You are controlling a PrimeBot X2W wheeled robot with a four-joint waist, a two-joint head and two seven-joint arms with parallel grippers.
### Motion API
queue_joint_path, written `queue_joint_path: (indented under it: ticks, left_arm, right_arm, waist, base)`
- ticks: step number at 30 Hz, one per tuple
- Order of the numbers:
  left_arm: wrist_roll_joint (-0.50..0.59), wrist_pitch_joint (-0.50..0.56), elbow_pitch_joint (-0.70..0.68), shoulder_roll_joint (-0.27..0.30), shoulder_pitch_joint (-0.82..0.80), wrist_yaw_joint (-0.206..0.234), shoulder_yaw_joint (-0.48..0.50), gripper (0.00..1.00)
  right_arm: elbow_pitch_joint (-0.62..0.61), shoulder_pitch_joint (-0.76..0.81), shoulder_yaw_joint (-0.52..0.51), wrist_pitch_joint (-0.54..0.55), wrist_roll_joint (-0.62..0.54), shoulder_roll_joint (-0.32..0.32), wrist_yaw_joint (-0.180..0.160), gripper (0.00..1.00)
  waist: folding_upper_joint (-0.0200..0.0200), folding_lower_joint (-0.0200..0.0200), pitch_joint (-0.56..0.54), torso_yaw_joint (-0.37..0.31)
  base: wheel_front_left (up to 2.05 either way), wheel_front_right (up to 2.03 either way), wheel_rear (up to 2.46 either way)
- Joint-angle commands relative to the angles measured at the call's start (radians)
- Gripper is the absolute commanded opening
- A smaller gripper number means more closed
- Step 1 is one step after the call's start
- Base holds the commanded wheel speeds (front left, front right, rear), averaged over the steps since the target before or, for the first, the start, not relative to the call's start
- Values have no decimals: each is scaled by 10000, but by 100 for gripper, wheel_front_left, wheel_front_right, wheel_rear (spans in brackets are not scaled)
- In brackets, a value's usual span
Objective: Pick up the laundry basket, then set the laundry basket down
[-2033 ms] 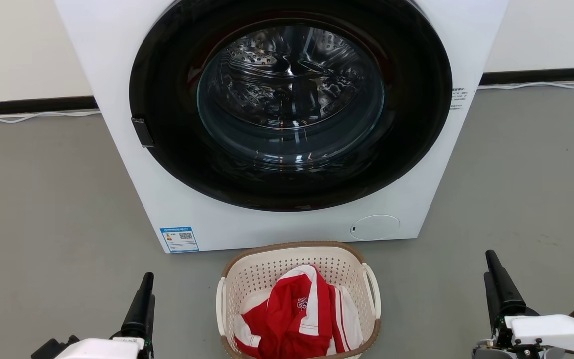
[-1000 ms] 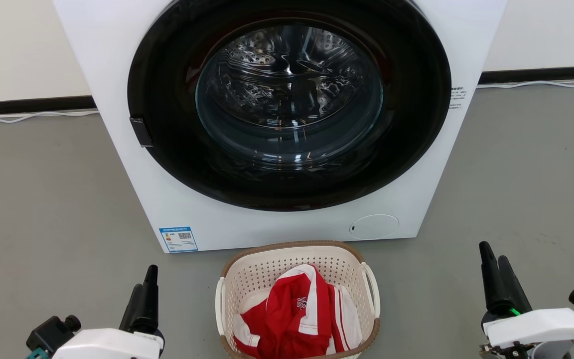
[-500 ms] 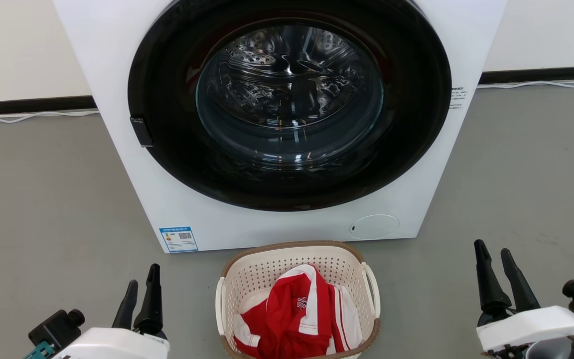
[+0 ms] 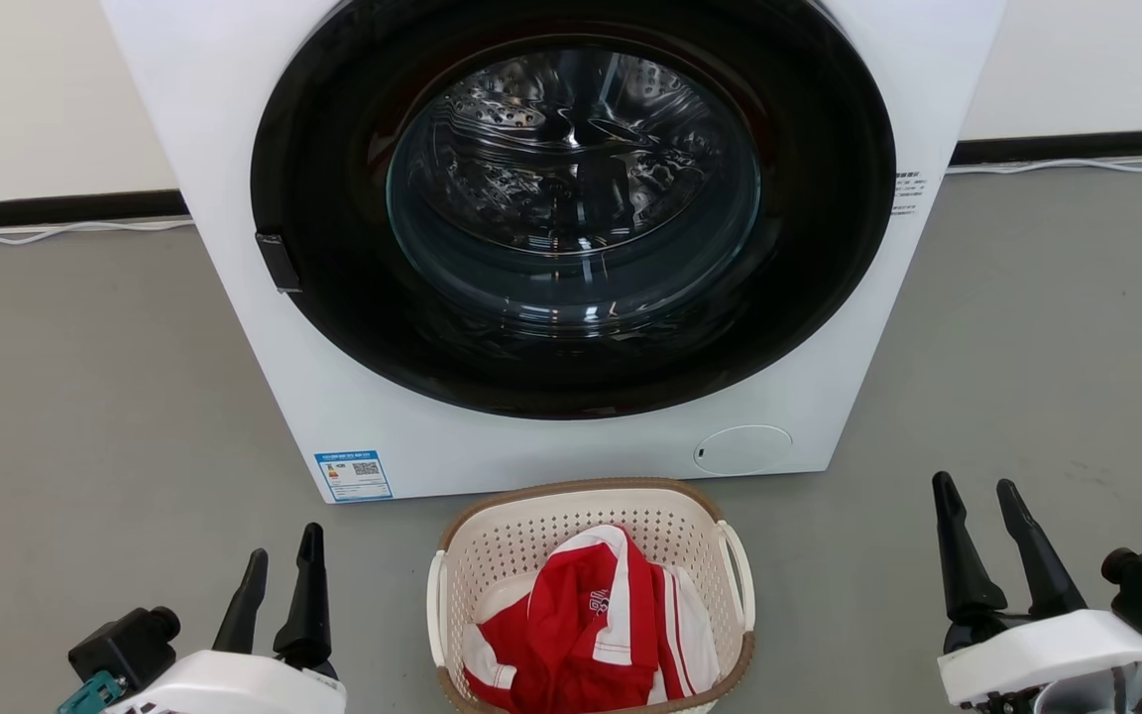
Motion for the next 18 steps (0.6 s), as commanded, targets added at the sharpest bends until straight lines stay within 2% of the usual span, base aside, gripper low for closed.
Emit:
queue_joint_path:
  ticks: [1,18]
  left_arm:
    - [426,-157,-331,110,-174,-90,209,100]
    - [2351,-626,-451,129,-159,-78,234,100]
  right_arm:
    - [-288,-521,217,-207,-444,-204,54,100]
    - [-232,-487,162,-676,-2284,-138,64,100]
  waist:
    - [-1,0,9,-2]
    - [-1,0,38,16]
  base:
    - [0,0,0]
    - [0,0,0]
